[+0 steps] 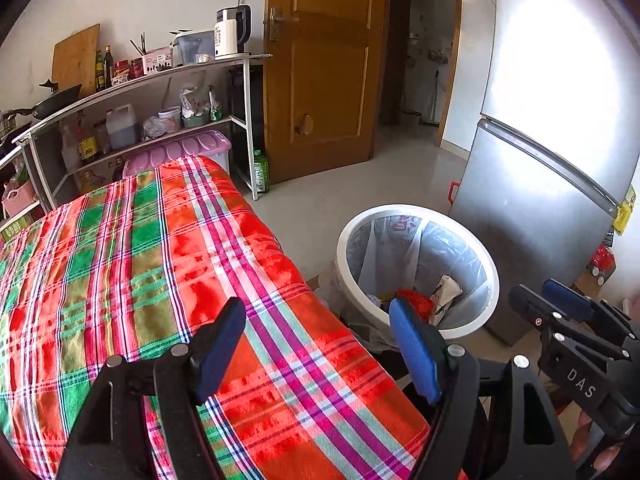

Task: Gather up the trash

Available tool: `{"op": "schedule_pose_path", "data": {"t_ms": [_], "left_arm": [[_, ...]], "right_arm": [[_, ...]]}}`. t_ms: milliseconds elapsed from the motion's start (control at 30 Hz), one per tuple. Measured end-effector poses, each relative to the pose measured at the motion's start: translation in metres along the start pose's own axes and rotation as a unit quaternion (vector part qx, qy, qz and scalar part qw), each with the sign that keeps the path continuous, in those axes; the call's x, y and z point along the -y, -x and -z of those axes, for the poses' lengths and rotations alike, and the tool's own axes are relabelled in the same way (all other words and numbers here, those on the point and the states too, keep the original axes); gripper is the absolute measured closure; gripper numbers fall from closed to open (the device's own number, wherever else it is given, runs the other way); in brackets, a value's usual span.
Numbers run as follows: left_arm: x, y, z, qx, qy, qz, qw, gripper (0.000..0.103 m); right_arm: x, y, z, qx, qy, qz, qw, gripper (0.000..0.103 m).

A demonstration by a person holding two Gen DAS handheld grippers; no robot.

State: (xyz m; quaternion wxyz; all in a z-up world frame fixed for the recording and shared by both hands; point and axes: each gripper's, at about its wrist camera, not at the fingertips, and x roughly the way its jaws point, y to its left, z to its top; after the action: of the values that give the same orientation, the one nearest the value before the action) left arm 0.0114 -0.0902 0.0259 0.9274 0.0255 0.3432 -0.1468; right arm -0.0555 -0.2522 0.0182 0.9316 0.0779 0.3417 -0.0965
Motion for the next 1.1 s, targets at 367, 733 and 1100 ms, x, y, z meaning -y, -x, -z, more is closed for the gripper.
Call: {"op": "schedule_pose_path", "data": {"t_ms": [367, 733, 1100], "left_arm": [[0.002, 0.013, 0.012, 0.012, -0.011, -0.023, 0.9996, 0.027], [0.008, 0.014, 0.019, 0.001, -0.018, -0.019, 0.9997, 0.027], [0.012, 0.018, 0.021, 0.009, -0.027, -0.026, 0.9993, 0.027]], "right_arm": [[-0.005, 0.007, 0.017, 0.008, 0.003, 0.014, 1.0, 0.052], [-0.006, 0.014, 0.021, 0.016, 0.002, 0.014, 1.0, 0.052], [-0.007, 0.017, 0.022, 0.019, -0.001, 0.014, 1.0, 0.052]]}}
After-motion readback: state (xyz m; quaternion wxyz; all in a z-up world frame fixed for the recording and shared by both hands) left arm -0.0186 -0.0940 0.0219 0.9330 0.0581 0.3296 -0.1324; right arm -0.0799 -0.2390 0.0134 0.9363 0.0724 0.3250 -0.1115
